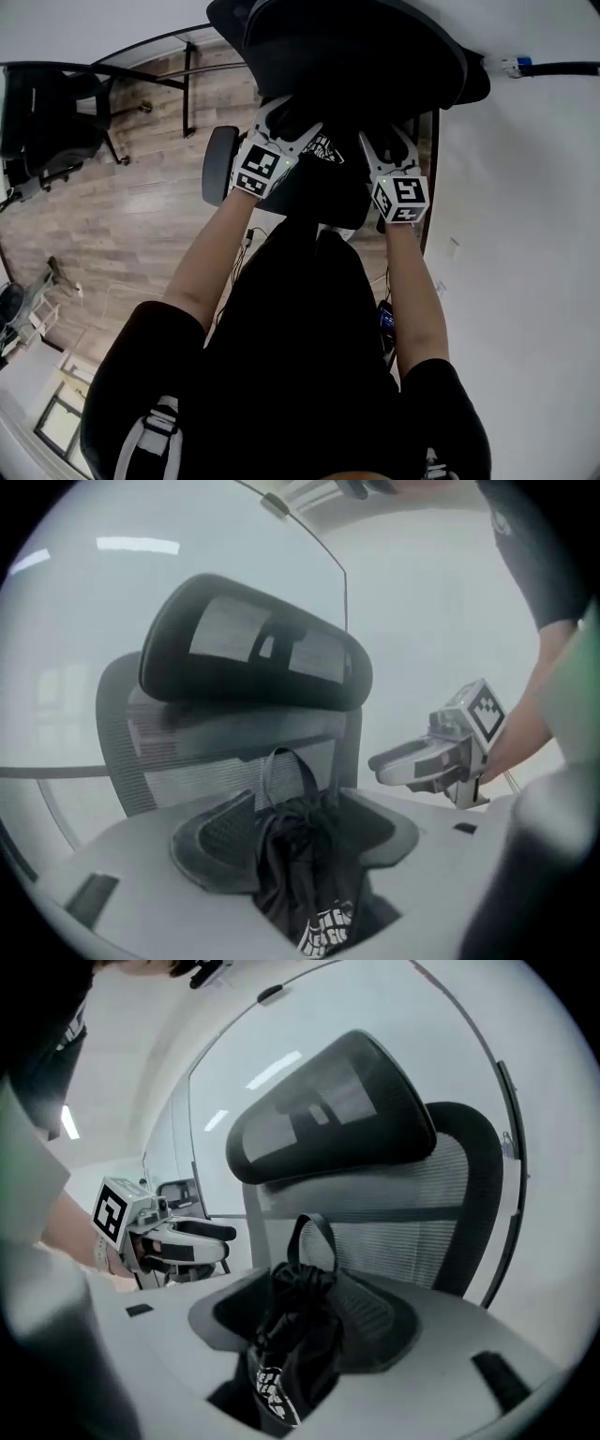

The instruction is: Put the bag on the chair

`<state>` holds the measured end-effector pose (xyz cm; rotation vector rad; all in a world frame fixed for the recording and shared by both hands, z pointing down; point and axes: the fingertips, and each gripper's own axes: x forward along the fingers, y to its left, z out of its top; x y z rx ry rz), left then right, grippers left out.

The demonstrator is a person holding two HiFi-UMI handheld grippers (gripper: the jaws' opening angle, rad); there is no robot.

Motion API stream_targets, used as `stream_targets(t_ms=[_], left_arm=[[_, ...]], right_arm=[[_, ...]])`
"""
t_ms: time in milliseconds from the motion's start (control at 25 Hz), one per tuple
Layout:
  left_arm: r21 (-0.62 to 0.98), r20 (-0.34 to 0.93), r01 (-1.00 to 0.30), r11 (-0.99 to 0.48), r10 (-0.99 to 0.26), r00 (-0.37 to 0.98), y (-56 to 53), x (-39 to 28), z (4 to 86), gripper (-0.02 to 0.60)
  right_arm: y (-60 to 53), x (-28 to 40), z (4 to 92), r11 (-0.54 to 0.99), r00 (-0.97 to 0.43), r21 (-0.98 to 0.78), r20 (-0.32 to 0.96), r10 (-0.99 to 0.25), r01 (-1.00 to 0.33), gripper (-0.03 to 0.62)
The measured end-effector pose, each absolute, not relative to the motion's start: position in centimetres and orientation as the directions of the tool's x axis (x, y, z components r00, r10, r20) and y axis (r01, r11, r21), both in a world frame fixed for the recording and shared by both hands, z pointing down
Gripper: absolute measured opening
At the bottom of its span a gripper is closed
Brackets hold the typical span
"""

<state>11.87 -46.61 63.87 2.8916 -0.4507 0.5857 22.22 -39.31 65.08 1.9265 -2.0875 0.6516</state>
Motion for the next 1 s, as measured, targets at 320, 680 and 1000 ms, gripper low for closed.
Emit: stream_targets(t_ms=[320, 680, 1000], left_arm=[[0.084, 0.309, -0.373, -0.924, -0.332, 0.891, -40.4, 10.2, 53.4, 0.264], [0.028, 0.234, -0.266, -0.964, -0.252, 0.939, -31.5, 10.3, 42.9, 0.264], [0.016, 0.143, -0.285, -0.958, -0.28, 0.949, -27.2, 8.8, 36.0, 0.183]], right_arm=[[-34.3, 19.3, 55.1, 0.231, -0.269, -0.153, 0.325, -0.907, -0.961, 0.204], [-27.7, 16.3, 44.3, 0.383, -0.398, -0.111, 0.203, -0.895, -0.917, 0.176], [-22.7, 14.0, 37.1, 0.462, -0.469, -0.084, 0.118, -0.875, -0.883, 0.104]])
